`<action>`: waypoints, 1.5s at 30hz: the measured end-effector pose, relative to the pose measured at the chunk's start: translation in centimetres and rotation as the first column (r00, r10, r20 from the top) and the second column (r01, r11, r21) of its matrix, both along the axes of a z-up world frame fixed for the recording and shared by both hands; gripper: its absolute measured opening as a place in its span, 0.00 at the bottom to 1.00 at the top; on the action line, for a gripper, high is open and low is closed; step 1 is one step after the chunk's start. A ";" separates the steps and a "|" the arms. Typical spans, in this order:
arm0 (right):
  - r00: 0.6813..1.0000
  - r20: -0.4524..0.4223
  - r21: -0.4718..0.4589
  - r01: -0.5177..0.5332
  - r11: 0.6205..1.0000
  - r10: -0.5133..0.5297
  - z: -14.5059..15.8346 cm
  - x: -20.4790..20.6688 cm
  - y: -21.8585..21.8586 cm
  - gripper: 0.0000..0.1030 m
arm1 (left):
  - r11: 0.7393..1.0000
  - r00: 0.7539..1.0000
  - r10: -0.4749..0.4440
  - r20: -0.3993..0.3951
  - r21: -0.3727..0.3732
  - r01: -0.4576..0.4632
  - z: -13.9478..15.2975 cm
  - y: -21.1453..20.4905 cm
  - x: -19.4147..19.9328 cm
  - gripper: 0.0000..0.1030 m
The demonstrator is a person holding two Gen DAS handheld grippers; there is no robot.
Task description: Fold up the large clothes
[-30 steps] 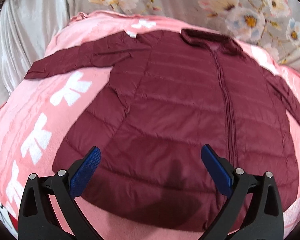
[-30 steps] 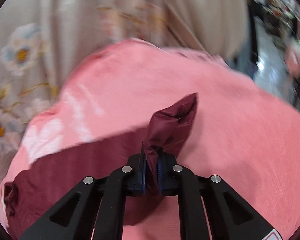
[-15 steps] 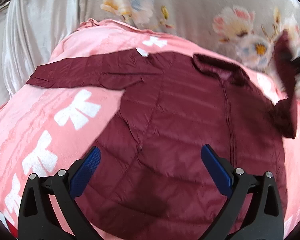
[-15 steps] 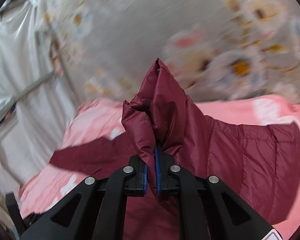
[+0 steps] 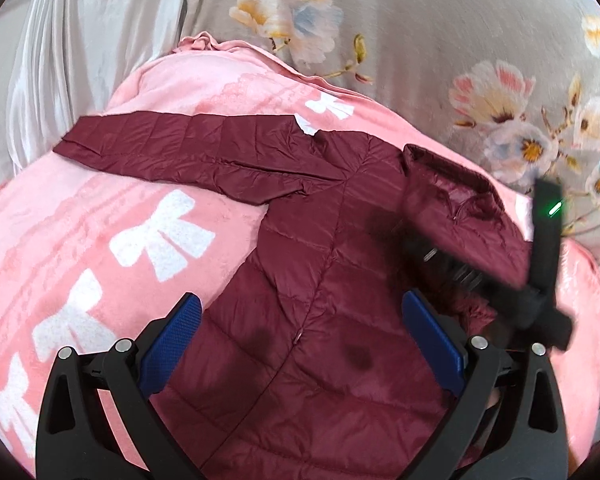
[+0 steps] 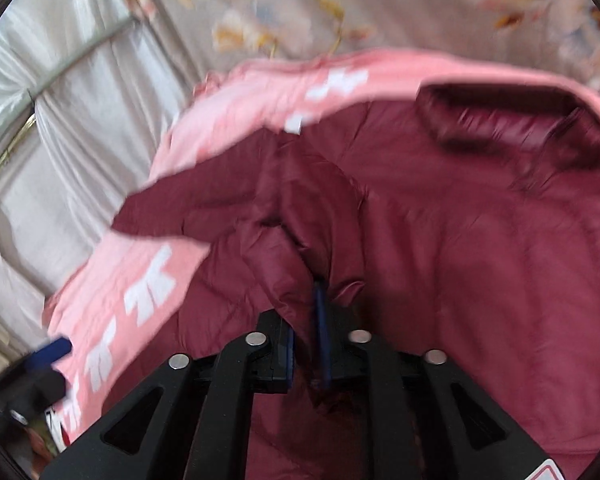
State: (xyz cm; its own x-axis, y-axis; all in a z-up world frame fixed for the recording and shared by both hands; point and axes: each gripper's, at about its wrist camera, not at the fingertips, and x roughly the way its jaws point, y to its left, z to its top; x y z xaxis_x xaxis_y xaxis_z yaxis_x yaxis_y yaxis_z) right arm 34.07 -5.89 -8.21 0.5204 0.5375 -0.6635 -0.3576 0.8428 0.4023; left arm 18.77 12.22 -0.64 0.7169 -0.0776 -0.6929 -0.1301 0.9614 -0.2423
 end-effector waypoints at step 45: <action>0.656 -0.103 0.018 0.753 0.658 -0.748 -4.5 -5.3 -31.9 0.00 | 0.977 0.972 -0.211 -0.108 -0.064 0.205 -9.8 -3.9 18.2 0.03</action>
State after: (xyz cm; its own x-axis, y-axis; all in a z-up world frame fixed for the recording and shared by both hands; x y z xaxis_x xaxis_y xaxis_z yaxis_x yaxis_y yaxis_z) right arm 28.79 -37.78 -12.71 0.7102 0.0236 -0.7036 0.4218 0.7859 0.4522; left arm 37.02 8.28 -10.41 0.5983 -0.2545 -0.7597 0.0416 0.9568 -0.2878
